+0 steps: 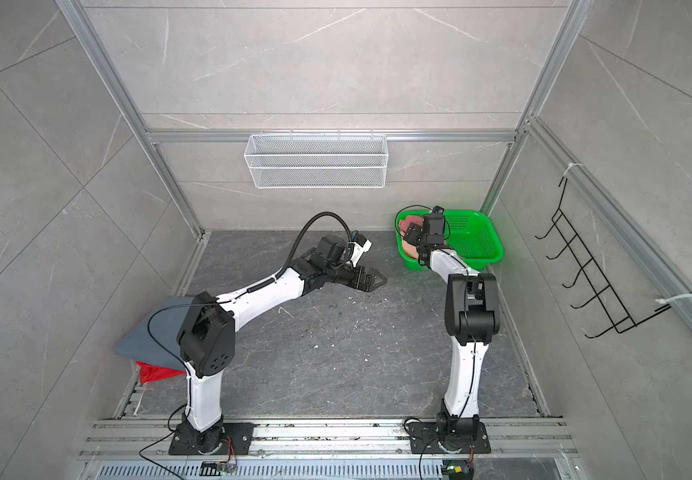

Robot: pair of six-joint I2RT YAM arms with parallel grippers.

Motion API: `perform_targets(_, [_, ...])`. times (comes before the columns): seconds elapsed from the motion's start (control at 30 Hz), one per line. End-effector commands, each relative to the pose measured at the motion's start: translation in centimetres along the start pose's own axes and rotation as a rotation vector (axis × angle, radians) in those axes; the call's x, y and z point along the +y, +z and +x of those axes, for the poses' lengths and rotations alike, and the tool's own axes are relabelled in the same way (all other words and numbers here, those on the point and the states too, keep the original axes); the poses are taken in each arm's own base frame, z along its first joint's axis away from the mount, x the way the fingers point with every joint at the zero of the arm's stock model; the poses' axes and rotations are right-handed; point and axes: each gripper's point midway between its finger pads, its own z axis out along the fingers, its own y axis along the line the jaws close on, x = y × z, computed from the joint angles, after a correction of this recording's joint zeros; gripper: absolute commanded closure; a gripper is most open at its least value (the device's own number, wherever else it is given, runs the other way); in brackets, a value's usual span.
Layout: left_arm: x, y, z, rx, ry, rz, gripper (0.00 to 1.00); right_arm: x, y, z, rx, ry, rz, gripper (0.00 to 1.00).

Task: Fold and stack the t-shirts
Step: 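Grasp the pink t-shirt in the green basket with the right gripper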

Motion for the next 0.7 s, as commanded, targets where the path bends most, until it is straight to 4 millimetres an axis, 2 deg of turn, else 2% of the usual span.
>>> perform_targets(0.0, [-0.9, -0.3, -1.9, -0.046, 0.029, 0.046, 0.00, 1.6, 1.4, -0.6, 0.011, -0.008, -0.074, 0.36])
perform_targets(0.1, [-0.8, -0.1, -1.7, -0.041, 0.014, 0.045, 0.00, 1.8, 2.0, -0.4, 0.027, -0.002, -0.086, 0.73])
perform_targets(0.17, [-0.7, -0.3, -1.7, -0.042, 0.004, 0.044, 0.00, 2.1, 1.6, -1.0, 0.014, 0.004, -0.091, 0.88])
perform_targets(0.23, [-0.8, -0.5, -1.6, -0.042, -0.003, 0.048, 0.00, 2.4, 0.7, -1.9, -0.006, 0.004, -0.100, 0.98])
perform_targets(0.33, [-1.2, -1.2, -1.6, -0.054, -0.014, 0.049, 0.00, 3.7, -2.0, -4.5, -0.057, -0.007, -0.135, 1.00])
perform_targets(0.43, [-1.5, -2.3, -1.9, -0.077, -0.024, 0.039, 0.00, 5.4, -6.0, -7.5, -0.113, -0.023, -0.183, 1.00])
perform_targets(0.57, [-2.3, -4.2, -2.3, -0.115, -0.035, 0.036, 0.00, 8.6, -12.9, -10.8, -0.177, -0.076, -0.237, 1.00])
perform_targets(0.67, [-2.8, -5.9, -2.5, -0.146, -0.039, 0.023, 0.00, 11.6, -18.3, -12.1, -0.193, -0.100, -0.304, 1.00])
